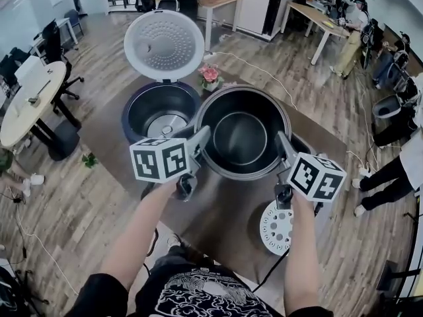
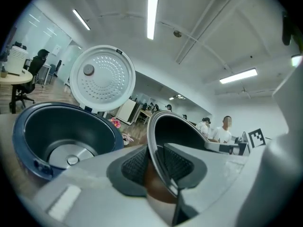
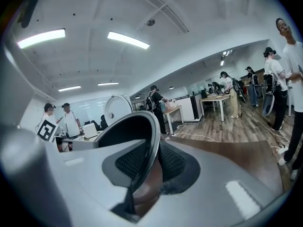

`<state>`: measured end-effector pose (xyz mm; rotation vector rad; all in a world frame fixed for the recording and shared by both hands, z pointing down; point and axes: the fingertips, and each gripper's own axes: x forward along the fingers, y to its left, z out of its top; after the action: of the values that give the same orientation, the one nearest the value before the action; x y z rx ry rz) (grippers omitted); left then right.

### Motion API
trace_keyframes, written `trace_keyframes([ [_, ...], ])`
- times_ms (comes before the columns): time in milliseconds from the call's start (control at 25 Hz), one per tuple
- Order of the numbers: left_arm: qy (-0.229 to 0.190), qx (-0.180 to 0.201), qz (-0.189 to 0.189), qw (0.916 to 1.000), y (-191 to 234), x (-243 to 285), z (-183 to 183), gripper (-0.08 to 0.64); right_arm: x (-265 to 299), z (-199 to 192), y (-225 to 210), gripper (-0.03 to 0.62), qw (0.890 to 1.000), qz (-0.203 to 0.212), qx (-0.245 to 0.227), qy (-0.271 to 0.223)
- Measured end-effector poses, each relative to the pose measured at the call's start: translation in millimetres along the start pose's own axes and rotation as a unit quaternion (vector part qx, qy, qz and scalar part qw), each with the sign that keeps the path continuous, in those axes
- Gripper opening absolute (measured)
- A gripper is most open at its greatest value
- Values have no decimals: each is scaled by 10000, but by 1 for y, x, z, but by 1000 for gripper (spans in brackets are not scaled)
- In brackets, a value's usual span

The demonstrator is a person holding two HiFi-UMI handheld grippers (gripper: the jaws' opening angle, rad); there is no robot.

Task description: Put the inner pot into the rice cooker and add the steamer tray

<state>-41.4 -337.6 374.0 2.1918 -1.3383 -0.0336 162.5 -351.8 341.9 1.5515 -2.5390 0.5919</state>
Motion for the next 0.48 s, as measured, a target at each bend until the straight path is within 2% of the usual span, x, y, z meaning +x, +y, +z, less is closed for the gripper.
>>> trace_keyframes([
  [480,-939,95,154,9954,24,-57,96,110,32,75,82,86,9959,629,-400,-517],
])
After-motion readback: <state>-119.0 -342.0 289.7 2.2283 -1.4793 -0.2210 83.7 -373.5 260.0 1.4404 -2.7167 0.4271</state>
